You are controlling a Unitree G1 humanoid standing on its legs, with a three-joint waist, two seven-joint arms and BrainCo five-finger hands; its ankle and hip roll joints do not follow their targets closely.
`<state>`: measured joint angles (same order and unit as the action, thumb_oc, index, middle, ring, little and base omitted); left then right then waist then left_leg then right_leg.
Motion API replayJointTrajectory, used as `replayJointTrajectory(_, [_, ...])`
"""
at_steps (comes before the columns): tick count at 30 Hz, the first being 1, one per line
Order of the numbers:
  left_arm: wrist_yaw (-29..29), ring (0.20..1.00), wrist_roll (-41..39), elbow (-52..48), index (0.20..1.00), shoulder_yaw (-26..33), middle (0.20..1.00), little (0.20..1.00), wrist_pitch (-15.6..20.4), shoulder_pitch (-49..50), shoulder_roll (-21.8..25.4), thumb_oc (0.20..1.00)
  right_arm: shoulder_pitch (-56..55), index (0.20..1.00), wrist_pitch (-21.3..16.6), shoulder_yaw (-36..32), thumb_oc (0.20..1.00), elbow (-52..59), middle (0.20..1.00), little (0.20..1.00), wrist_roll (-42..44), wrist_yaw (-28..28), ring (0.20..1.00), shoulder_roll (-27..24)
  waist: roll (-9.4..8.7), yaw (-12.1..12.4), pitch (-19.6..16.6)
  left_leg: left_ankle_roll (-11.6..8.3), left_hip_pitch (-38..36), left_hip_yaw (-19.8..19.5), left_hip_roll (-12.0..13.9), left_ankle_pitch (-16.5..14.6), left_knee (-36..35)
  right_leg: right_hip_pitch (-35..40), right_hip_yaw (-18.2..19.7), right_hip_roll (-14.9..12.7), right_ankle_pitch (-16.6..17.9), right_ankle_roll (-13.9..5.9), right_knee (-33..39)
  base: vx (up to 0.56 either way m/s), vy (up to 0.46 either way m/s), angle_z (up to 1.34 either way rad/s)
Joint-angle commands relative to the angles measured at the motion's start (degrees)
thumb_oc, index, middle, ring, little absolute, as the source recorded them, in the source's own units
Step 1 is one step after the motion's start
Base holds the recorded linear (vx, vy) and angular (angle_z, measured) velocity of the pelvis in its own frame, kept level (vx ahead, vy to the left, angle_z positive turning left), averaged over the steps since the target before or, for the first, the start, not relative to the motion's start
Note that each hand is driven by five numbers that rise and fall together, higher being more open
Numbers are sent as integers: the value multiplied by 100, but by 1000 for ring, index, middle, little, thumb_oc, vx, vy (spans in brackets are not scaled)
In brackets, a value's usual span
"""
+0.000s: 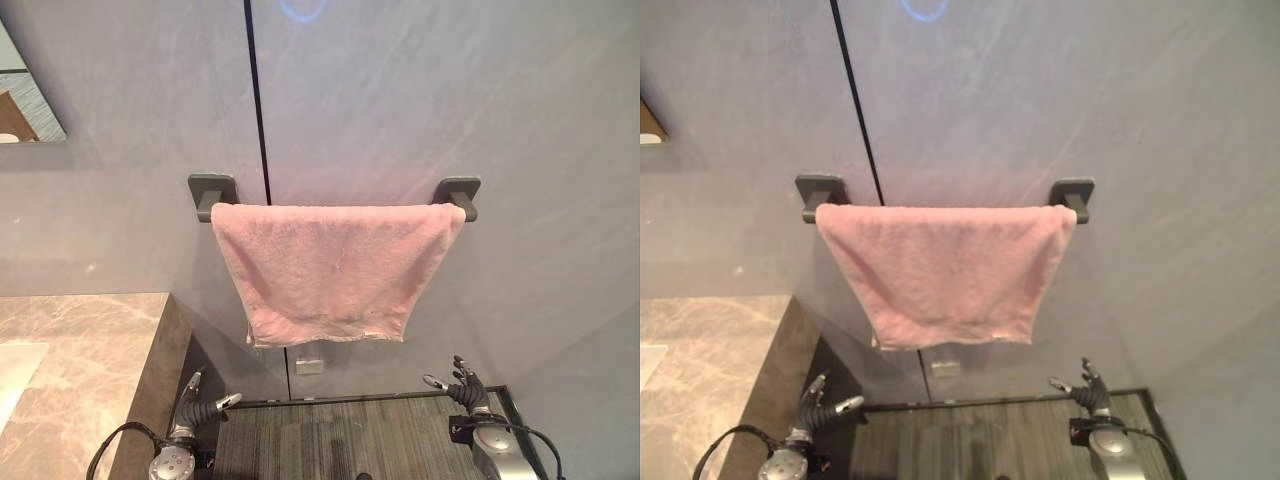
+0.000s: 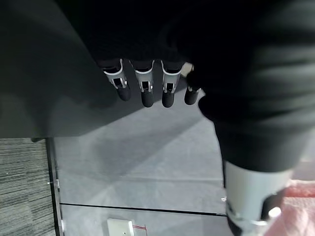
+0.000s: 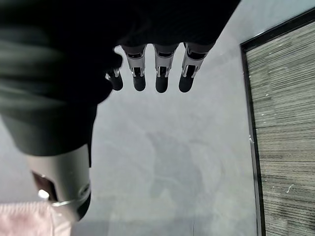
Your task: Put brush and paste in cup on sink, flatten towel.
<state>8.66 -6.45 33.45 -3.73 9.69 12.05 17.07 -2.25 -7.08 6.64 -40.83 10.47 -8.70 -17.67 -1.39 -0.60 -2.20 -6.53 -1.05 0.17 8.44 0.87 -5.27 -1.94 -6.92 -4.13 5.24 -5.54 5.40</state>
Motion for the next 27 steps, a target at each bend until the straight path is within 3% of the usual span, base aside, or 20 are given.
replayJointTrajectory(1, [111, 1000, -32, 87, 1000, -111, 1000, 1000, 104, -208, 147, 1000, 201, 1000, -159, -72, 1000, -33, 1000, 1000, 147, -34, 1000, 14, -168, 78, -25, 25, 128, 192, 0, 190, 27, 111, -252, -380, -101, -330, -40, 0, 0, 0])
replayJointTrajectory(8, [155, 1000, -97, 480, 1000, -59, 1000, 1000, 86, -176, 90, 1000, 254, 1000, -133, -76, 1000, -539, 1000, 1000, 527, 37, 1000, 158, -194, 112, -36, 31, 121, 216, -13, 202, 27, 97, -234, -398, -81, -341, -40, 0, 0, 0])
replayJointTrajectory(27, [276, 1000, -154, 581, 1000, -150, 1000, 1000, 128, -214, 51, 1000, 317, 1000, -142, 27, 1000, -586, 1000, 1000, 476, -24, 1000, 167, -227, 108, -64, 49, 145, 232, -24, 197, 27, 54, -189, -395, -63, -348, -40, 0, 0, 0])
